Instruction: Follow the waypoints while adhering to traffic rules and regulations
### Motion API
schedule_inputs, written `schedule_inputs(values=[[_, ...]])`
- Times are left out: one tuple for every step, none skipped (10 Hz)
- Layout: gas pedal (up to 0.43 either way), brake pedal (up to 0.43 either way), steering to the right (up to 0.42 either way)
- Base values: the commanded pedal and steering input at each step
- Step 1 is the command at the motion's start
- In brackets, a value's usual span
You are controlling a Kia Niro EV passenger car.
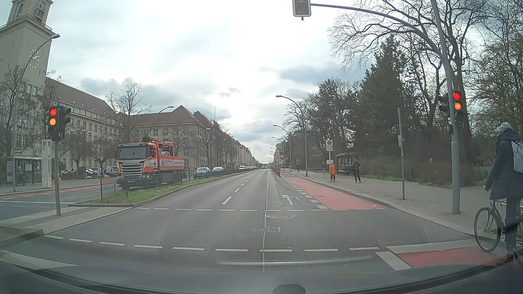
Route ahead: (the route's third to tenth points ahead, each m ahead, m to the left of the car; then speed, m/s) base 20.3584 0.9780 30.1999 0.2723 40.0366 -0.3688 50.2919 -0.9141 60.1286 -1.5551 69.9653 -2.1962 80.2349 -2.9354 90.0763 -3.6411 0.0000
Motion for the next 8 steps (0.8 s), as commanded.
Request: schedule_inputs(values=[[0.0,0.329,-0.008],[0.0,0.329,-0.008],[0.0,0.268,-0.008],[0.0,0.0,-0.008],[0.0,0.0,-0.008],[0.0,0.0,-0.008],[0.0,0.0,-0.008],[0.0,0.0,-0.008]])
